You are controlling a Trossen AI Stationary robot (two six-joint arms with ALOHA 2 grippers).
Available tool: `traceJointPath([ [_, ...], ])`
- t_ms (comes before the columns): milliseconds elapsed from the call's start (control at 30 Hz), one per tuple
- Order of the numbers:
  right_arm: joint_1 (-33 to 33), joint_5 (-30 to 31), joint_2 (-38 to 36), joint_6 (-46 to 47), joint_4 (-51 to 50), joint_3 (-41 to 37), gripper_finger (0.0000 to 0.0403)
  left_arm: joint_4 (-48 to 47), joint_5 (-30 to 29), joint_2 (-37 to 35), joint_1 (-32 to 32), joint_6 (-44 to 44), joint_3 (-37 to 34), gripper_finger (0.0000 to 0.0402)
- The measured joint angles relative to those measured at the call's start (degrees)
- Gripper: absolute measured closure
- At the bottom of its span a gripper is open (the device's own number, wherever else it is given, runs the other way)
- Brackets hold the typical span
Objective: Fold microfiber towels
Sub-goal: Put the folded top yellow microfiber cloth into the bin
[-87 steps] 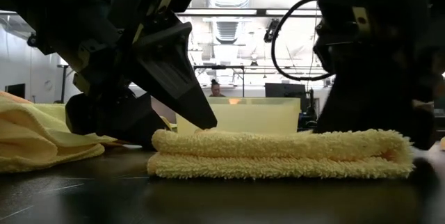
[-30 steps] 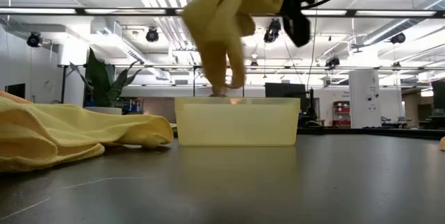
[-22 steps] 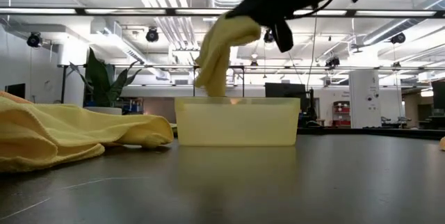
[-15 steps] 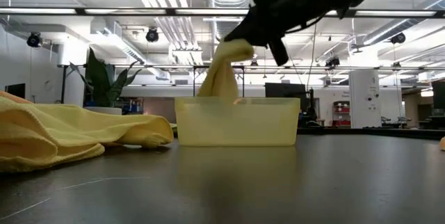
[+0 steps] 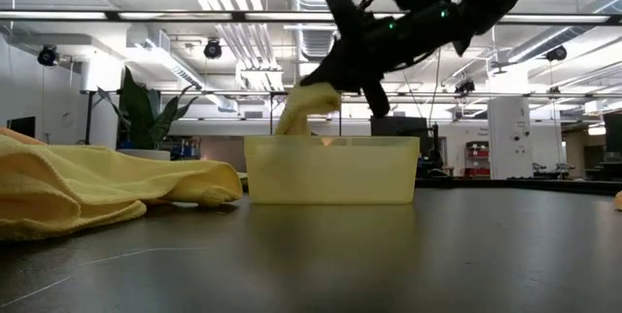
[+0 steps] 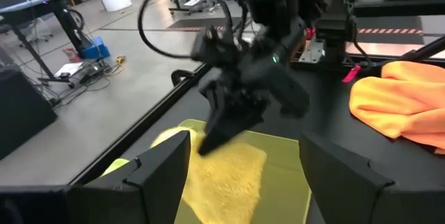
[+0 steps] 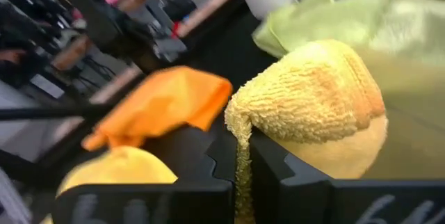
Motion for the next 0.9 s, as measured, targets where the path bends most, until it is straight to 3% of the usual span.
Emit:
traceJointPath([
  [500, -1.20, 4.55, 0.66, -2.46, -14.85, 0.00, 0.0386, -0.09, 0.00, 0.00, 0.67, 0.00, -0.07, 0.0149],
  [900, -1.20, 4.45, -0.14, -2.55, -26.02, 2.23, 0.0269, -0.08, 0.01, 0.00, 1.32, -0.14, -0.30, 0.0149],
])
